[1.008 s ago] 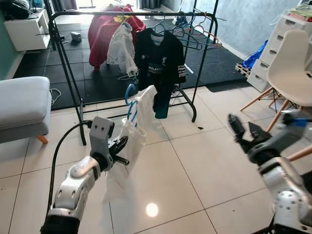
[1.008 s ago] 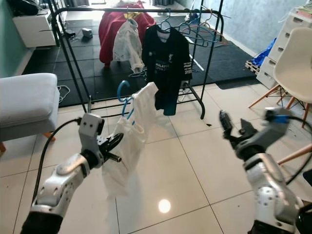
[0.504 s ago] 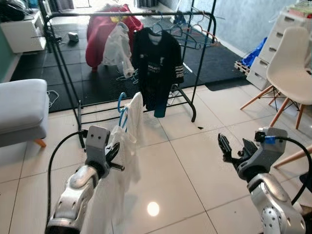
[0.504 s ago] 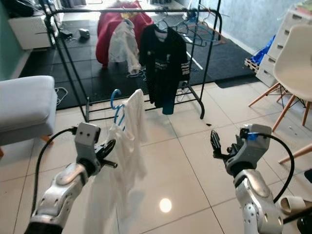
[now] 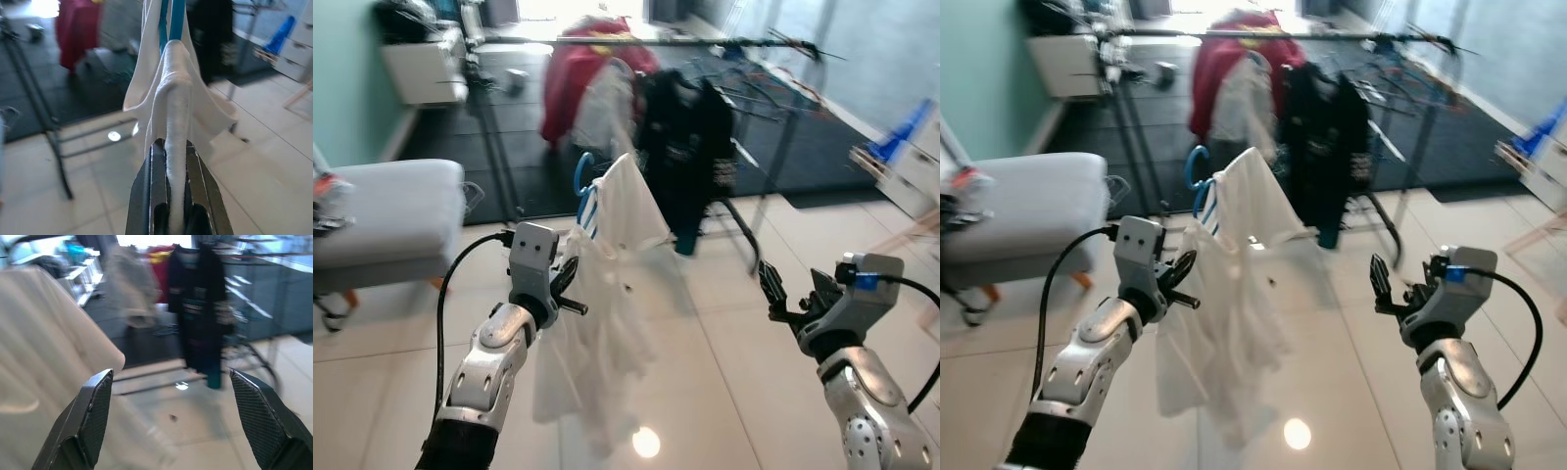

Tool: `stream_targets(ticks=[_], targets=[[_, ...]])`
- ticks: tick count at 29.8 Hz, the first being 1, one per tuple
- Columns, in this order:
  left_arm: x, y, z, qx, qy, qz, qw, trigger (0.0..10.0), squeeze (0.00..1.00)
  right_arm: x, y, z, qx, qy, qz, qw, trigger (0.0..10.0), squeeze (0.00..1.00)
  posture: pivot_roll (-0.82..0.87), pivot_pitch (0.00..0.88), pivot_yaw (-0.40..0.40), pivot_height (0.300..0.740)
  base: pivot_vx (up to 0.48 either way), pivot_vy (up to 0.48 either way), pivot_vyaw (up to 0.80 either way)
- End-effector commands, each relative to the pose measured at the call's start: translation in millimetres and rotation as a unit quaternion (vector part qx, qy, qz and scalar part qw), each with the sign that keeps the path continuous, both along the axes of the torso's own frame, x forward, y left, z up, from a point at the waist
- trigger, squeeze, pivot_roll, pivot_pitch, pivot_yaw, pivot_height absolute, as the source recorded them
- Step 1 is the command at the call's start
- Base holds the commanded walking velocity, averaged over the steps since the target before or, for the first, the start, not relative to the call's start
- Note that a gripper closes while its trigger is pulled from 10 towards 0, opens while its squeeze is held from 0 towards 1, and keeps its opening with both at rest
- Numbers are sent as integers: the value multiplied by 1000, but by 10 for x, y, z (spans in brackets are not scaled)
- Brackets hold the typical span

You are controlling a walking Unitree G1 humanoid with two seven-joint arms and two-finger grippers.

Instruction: Hang hanger

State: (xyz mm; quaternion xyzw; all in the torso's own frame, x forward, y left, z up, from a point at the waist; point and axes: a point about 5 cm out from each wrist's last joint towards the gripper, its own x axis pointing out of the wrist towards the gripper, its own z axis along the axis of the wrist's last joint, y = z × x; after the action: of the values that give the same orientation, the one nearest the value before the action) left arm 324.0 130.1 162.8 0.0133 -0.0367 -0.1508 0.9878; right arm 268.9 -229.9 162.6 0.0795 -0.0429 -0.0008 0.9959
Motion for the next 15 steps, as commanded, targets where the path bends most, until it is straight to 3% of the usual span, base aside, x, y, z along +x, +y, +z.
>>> stream_targets(ticks=[1, 10, 15], targets=[[13, 66, 60, 11, -15, 13, 1000, 10000, 0, 6, 73, -22, 2, 1, 9, 1000, 10000, 0, -92, 77, -24, 740, 360, 0, 0], [26, 11, 56, 18, -16, -2, 1000, 10000, 0, 20, 80, -7, 11, -3, -1, 1000, 10000, 0, -94, 79, -24, 740, 360, 0, 0], [17, -56, 65, 15, -16, -13, 1000, 10000, 0, 38, 65, -18, 18, 1, -6, 1000, 10000, 0, -93, 79, -23, 740, 365, 0, -764]])
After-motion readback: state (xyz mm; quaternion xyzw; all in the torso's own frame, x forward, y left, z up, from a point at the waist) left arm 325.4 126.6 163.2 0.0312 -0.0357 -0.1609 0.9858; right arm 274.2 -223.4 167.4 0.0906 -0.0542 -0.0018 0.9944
